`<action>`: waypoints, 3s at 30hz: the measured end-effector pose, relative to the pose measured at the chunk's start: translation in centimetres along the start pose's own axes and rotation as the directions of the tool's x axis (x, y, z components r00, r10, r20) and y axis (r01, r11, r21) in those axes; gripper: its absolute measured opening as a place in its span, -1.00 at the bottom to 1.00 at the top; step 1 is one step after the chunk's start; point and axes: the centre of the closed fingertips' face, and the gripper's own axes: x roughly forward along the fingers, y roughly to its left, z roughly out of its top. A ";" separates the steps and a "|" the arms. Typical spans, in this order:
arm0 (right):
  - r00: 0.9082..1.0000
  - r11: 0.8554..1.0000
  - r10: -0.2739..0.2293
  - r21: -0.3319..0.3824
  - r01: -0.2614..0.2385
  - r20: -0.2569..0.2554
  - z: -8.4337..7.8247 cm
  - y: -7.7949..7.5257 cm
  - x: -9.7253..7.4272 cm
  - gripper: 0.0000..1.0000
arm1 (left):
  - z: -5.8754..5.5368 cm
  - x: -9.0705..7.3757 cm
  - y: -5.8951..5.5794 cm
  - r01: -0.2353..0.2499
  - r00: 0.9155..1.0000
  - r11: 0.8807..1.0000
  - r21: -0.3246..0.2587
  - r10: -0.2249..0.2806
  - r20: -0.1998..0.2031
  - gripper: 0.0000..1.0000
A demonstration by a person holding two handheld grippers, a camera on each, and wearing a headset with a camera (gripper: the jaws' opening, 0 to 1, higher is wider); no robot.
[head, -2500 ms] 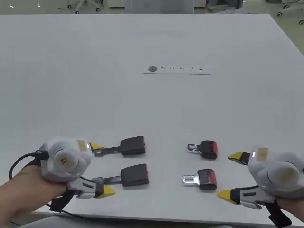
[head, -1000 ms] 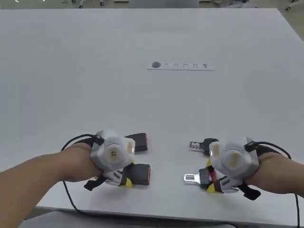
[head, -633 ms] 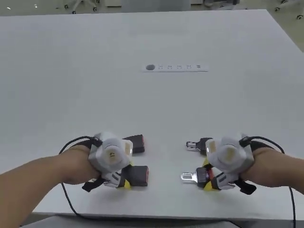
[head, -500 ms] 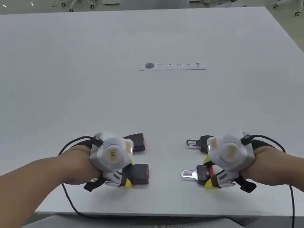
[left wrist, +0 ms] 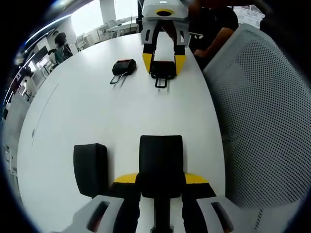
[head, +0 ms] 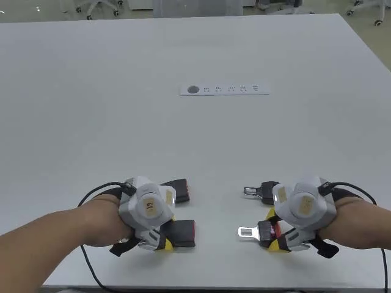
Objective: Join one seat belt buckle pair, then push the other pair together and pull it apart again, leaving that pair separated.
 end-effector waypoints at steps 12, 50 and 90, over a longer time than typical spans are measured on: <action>0.999 0.999 -0.025 0.028 0.024 0.047 1.6 0.3 0.7 -0.31 | 0.0 0.0 -0.1 -0.008 1.000 1.000 -0.015 0.008 -0.004 -0.33; 0.996 0.999 -0.040 -0.011 0.041 0.075 8.5 0.6 3.8 -0.32 | 0.0 0.1 -0.2 -0.007 0.999 1.000 0.000 0.007 -0.033 -0.34; 0.987 1.000 -0.026 0.001 0.026 0.161 11.7 0.7 5.4 -0.40 | 0.1 0.3 -0.2 0.015 0.998 0.999 0.048 -0.013 -0.056 -0.36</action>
